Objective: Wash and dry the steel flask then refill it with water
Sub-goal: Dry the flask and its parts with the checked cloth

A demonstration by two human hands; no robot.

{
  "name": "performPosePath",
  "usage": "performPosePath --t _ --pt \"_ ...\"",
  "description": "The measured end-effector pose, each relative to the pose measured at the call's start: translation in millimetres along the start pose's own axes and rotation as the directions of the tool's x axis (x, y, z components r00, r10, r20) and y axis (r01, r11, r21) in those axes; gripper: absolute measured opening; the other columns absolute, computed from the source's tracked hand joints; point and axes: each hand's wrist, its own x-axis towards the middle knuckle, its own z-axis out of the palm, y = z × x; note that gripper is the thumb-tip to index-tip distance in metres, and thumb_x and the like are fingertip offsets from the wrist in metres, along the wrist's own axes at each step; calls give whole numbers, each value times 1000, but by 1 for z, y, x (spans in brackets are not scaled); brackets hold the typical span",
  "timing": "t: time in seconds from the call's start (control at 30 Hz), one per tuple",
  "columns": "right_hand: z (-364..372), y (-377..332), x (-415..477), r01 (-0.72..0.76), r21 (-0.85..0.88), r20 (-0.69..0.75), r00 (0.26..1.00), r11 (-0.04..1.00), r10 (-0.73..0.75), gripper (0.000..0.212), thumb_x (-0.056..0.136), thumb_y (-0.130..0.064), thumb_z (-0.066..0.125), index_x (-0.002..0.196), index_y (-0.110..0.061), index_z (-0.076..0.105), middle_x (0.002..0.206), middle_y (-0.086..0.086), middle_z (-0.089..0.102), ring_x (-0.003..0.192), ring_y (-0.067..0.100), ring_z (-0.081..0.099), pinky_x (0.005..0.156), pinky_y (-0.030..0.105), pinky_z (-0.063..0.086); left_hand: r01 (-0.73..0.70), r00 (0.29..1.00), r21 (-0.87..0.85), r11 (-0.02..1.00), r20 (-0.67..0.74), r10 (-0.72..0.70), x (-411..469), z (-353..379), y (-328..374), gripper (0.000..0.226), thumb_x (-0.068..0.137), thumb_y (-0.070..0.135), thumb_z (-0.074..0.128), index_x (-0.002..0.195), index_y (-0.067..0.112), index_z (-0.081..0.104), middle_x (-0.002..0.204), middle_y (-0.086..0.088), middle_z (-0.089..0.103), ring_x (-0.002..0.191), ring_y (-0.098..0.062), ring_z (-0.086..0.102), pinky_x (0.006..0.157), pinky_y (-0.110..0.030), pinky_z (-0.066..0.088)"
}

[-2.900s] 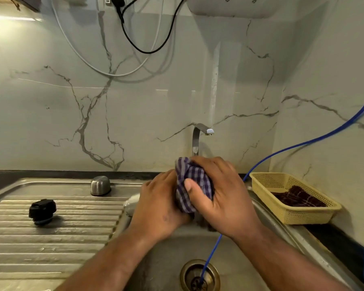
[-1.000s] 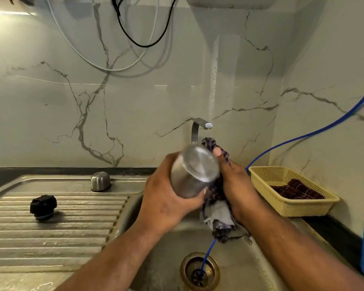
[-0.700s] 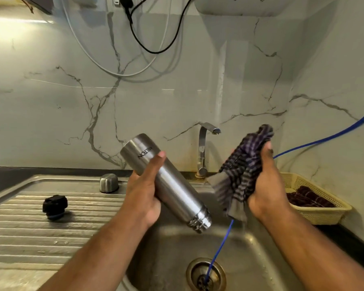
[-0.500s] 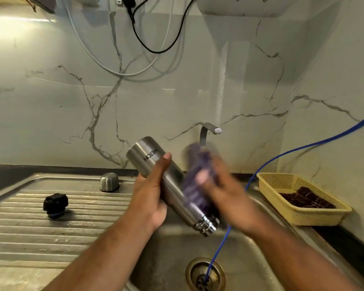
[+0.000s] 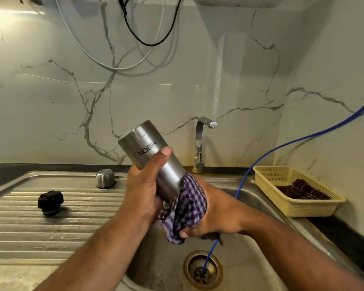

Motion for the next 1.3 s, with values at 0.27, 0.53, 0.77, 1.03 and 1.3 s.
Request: performPosePath --t 0.27,0.53,0.77,1.03,1.3 --pt "3 -3 -1 -10 -62 -203 979 998 -3 104 65 -23 95 148 -40 35 129 -15 60 117 3 60 95 25 56 -68 993 -96 993 85 76 6 2 5 52 49 45 96 97 33 79 101 -1 74 99 -20 72 86 -41 61" --pt "11 -5 8 -33 -566 -496 812 824 -308 77 83 -45 77 146 -36 34 125 -12 62 109 6 61 99 33 52 22 992 -342 939 -107 -62 -4 11 10 44 87 26 68 130 23 62 112 -6 69 108 -26 66 75 -41 57" --pt "-25 -4 -12 -65 257 116 993 964 36 58 74 2 83 118 -29 63 105 -7 73 100 15 69 89 24 56 18 949 -221 975 312 53 4 -5 10 71 45 36 100 109 25 71 104 -2 70 101 -20 71 83 -40 60" --pt "-23 9 -5 -70 -70 -302 952 995 46 81 74 -23 89 141 -37 45 115 -7 69 98 8 69 84 32 61 125 963 -71 990 248 -104 24 -31 25 109 42 57 98 139 28 56 138 -12 64 127 -34 61 98 -58 52" --pt "-27 22 -3 -173 -761 -450 836 625 -315 80 77 -36 79 146 -33 37 111 -2 61 97 22 61 83 35 48 200 975 140 970 -126 -183 17 -25 29 46 79 42 75 118 21 60 130 -14 56 114 -40 62 70 -54 62"
